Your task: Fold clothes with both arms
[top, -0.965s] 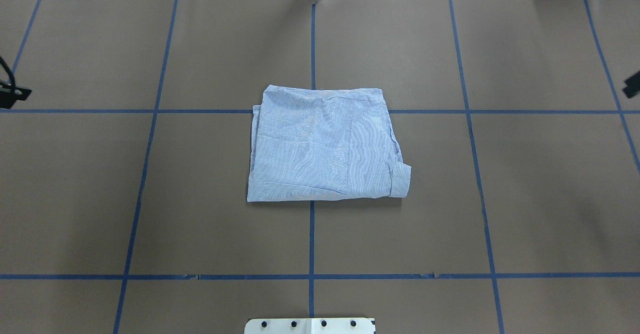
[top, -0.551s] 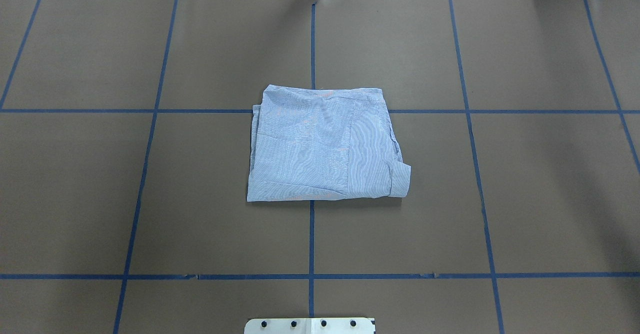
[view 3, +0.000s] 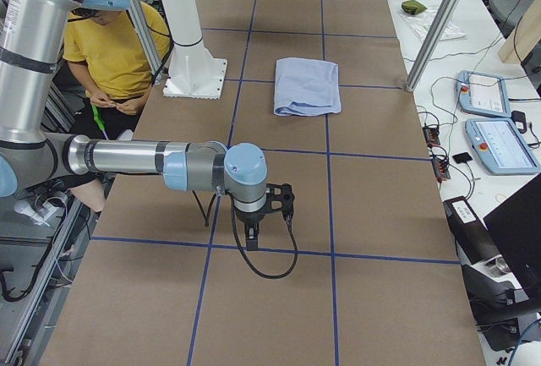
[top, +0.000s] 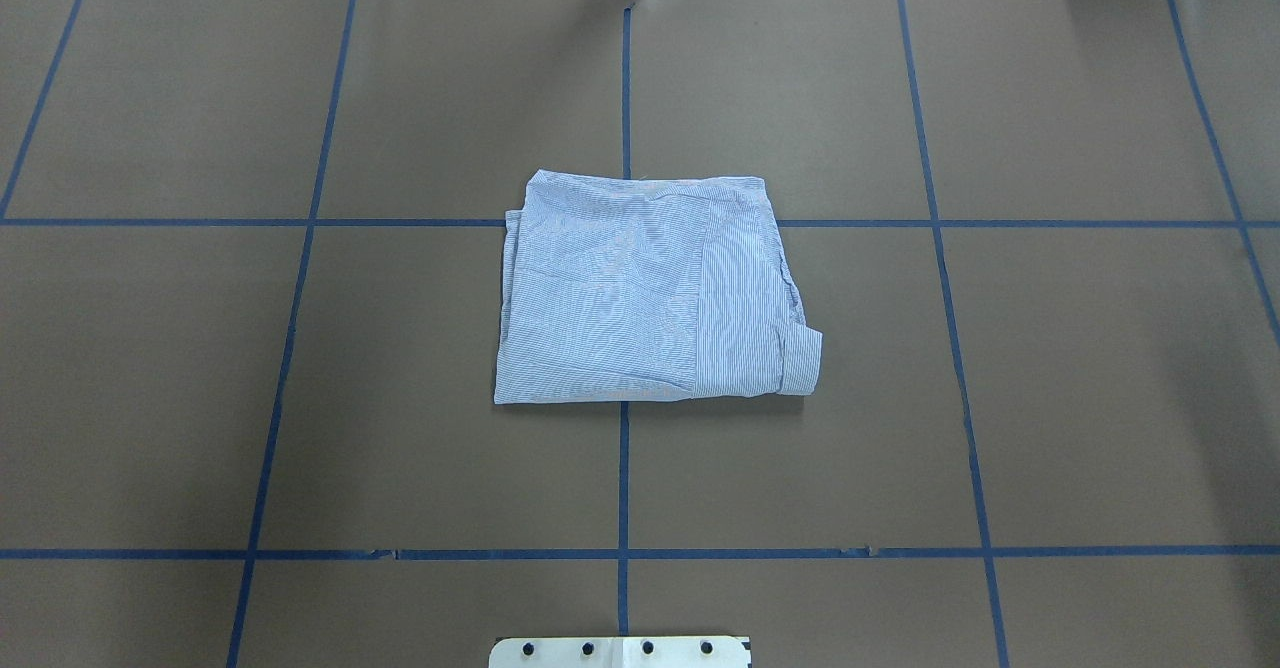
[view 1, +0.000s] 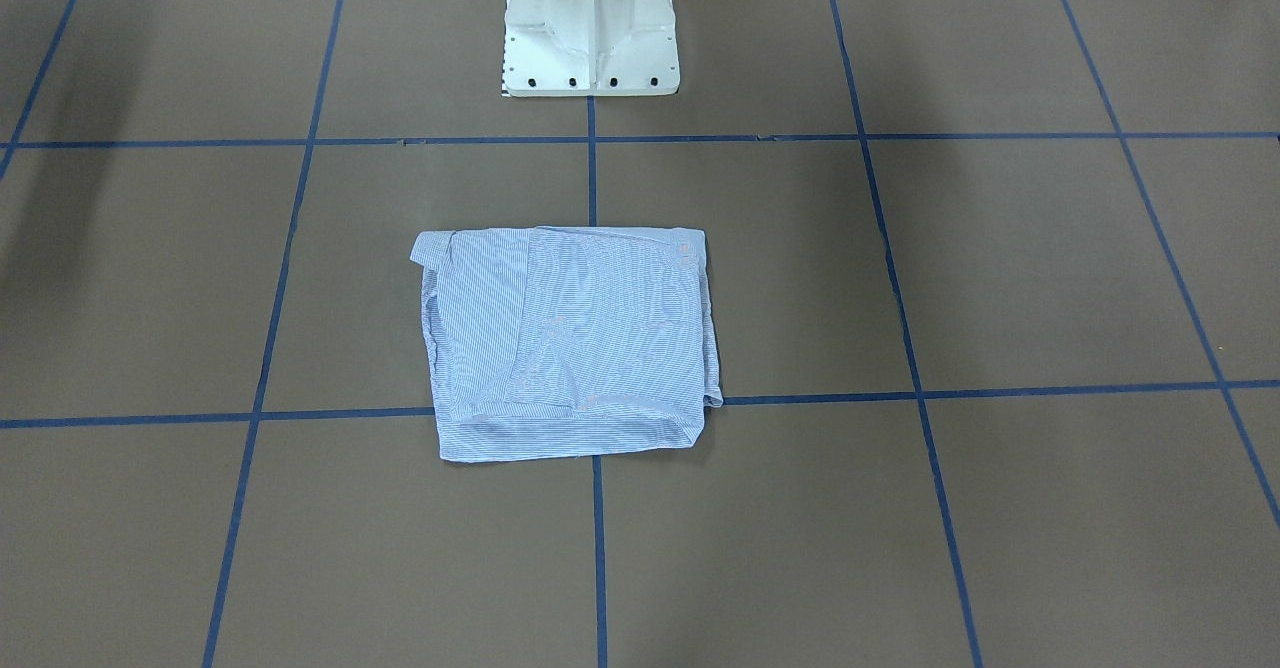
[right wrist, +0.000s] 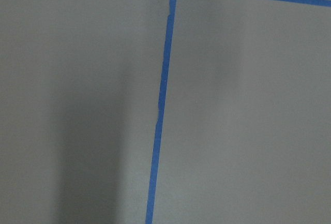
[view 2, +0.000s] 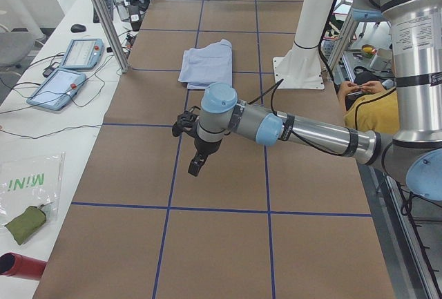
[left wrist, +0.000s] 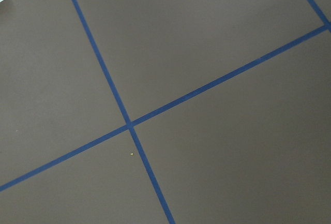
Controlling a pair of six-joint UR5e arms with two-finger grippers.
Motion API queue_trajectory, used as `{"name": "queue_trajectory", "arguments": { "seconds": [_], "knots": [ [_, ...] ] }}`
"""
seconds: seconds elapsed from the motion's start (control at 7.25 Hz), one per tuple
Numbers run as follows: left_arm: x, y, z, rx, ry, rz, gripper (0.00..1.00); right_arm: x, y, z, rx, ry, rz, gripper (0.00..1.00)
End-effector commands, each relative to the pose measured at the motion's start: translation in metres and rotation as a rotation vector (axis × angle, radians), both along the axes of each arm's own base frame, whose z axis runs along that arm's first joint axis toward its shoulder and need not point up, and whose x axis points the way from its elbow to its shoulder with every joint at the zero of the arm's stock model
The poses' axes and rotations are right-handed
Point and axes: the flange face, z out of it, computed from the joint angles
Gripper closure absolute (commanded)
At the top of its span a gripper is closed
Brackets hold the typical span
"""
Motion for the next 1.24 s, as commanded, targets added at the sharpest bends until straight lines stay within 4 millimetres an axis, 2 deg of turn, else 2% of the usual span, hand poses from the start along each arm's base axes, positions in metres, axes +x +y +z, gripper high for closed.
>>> {"name": "queue_trajectory", "arguments": {
  "seconds": [0.0, 0.55, 0.96, 1.1],
  "knots": [
    [0.0, 0.007, 0.022, -0.098, 0.038, 0.003, 0.0, 0.0, 0.013, 0.006, 0.014, 0.002, 0.021, 0.0],
    [-0.003, 0.002, 0.034, -0.201, 0.031, -0.014, 0.0, 0.007, 0.01, -0.006, 0.027, 0.006, 0.034, 0.0],
    [-0.006, 0.02, 0.052, -0.233, 0.025, -0.008, 0.0, 0.007, 0.013, -0.003, 0.024, 0.006, 0.034, 0.0],
    [-0.014, 0.022, 0.051, -0.23, 0.026, -0.028, 0.0, 0.007, 0.016, -0.001, 0.018, 0.004, 0.035, 0.0]
  ]
}}
